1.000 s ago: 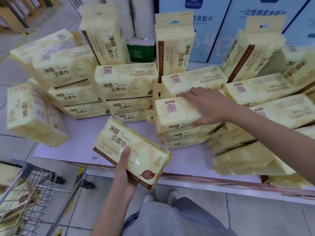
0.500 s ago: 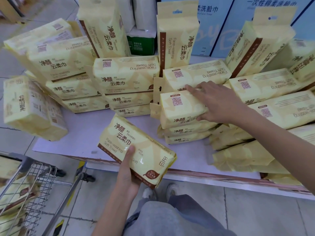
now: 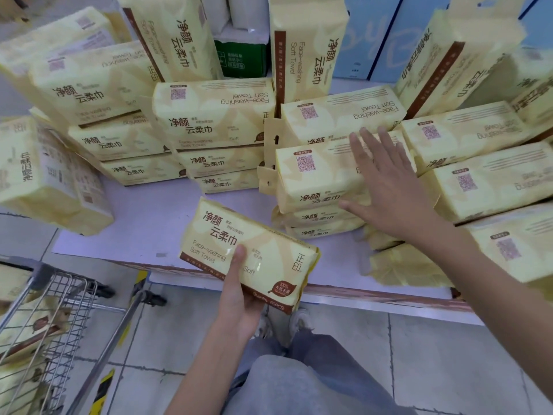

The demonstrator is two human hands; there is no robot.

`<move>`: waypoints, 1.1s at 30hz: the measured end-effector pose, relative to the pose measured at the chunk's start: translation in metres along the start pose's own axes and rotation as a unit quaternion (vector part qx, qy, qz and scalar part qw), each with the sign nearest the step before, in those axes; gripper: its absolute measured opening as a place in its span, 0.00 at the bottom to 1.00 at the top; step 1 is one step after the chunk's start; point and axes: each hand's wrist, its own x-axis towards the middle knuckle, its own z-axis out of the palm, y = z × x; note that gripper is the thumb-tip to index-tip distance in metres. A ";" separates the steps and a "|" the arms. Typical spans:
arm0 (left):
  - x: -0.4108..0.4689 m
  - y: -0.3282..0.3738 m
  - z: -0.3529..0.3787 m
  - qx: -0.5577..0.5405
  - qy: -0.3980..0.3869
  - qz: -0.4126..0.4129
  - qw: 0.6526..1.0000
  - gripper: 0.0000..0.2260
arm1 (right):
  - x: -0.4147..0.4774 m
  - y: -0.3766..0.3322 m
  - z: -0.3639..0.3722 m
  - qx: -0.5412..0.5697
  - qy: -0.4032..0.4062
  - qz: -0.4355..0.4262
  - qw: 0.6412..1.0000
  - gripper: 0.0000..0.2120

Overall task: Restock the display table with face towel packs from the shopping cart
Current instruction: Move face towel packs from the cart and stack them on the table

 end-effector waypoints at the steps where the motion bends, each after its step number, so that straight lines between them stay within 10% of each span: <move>1: 0.000 -0.002 0.001 -0.001 0.000 -0.001 1.000 0.21 | -0.007 -0.002 0.001 0.033 0.034 0.008 0.999 0.43; 7: 0.000 -0.019 0.002 0.013 -0.016 -0.003 1.000 0.35 | -0.069 -0.047 0.016 0.392 0.197 0.218 0.872 0.30; 13: 0.008 -0.046 0.001 0.091 -0.062 -0.035 0.993 0.44 | -0.087 -0.074 0.060 0.702 -0.227 0.556 0.383 0.25; 16: 0.016 -0.053 -0.001 0.120 -0.056 -0.027 0.991 0.43 | -0.082 -0.070 0.068 0.735 -0.242 0.565 0.287 0.27; 21: 0.023 -0.051 -0.001 0.198 -0.018 -0.002 0.980 0.35 | -0.079 -0.057 0.079 0.792 -0.175 0.527 0.254 0.16; 25: 0.030 -0.028 -0.012 0.186 0.043 0.008 0.982 0.24 | -0.083 -0.043 0.107 0.746 -0.090 0.547 0.369 0.08; 29: 0.054 -0.015 -0.014 0.259 0.079 -0.037 0.962 0.12 | -0.088 -0.022 0.138 0.718 -0.054 0.498 0.483 0.21; 33: 0.078 -0.029 -0.007 0.312 0.126 -0.032 0.941 0.07 | -0.085 -0.006 0.159 0.712 -0.027 0.454 0.535 0.19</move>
